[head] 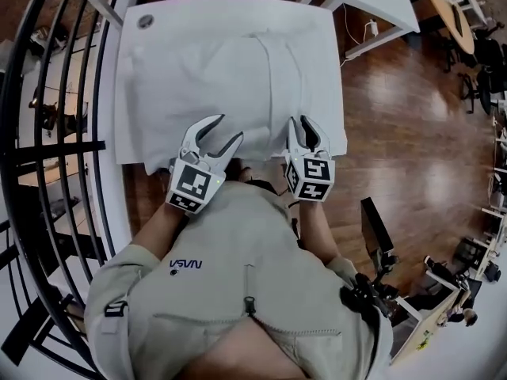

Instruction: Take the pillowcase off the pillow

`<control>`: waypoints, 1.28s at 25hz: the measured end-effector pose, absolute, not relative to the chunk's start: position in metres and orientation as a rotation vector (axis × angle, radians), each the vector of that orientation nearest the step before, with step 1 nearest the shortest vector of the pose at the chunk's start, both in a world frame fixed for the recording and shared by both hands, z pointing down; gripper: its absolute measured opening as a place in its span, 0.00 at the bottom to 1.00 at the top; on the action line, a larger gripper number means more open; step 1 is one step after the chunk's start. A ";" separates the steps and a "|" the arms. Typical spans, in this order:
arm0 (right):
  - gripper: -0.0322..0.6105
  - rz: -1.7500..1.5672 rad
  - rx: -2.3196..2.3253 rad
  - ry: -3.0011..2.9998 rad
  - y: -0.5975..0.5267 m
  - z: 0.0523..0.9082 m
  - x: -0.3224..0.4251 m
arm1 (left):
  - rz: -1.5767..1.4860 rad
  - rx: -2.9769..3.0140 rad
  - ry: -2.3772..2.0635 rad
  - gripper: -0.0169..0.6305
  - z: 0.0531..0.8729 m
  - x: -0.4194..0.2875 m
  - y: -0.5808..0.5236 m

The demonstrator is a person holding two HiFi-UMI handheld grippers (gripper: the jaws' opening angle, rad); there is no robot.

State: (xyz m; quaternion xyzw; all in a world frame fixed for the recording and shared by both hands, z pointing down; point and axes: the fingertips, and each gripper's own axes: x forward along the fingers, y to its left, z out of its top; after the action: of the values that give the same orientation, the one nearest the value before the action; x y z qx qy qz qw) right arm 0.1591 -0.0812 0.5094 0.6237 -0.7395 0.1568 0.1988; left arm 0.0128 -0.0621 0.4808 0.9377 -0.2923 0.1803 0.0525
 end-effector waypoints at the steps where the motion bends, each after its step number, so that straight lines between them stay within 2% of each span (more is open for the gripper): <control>1: 0.20 0.444 1.729 -2.083 -0.075 0.512 0.157 | 0.577 2.833 -0.889 0.33 0.488 0.015 -0.055; 5: 0.20 0.432 1.678 -2.153 -0.054 0.511 0.154 | 0.707 2.803 -0.854 0.42 0.511 0.035 -0.022; 9: 0.24 0.483 1.585 -2.196 -0.026 0.532 0.156 | 0.896 2.767 -0.882 0.50 0.549 0.051 0.000; 14: 0.31 0.542 1.417 -2.203 0.002 0.571 0.141 | 1.040 2.766 -1.005 0.50 0.568 0.052 -0.013; 15: 0.33 0.549 1.385 -2.200 0.002 0.580 0.136 | 1.073 2.763 -1.038 0.47 0.572 0.050 -0.018; 18: 0.34 0.555 1.312 -2.186 -0.005 0.603 0.122 | 1.130 2.727 -1.044 0.20 0.581 0.044 -0.028; 20: 0.34 0.537 1.305 -2.167 -0.015 0.611 0.119 | 1.133 2.702 -0.999 0.11 0.576 0.042 -0.028; 21: 0.31 0.523 1.319 -2.156 -0.020 0.611 0.121 | 1.130 2.702 -0.996 0.08 0.571 0.042 -0.028; 22: 0.22 0.510 1.339 -2.148 -0.024 0.608 0.123 | 1.119 2.704 -1.010 0.07 0.565 0.040 -0.030; 25: 0.12 0.427 1.395 -2.150 -0.030 0.587 0.129 | 1.040 2.708 -1.120 0.06 0.541 0.031 -0.042; 32: 0.09 0.160 1.666 -2.042 -0.053 0.519 0.189 | 0.866 2.743 -1.348 0.06 0.470 0.008 -0.086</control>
State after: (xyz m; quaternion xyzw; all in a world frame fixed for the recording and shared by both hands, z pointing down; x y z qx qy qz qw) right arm 0.1894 -0.0527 0.5186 0.6111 -0.7493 0.0586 0.2481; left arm 0.0085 -0.0861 0.4695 0.8633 -0.4243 0.2725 -0.0177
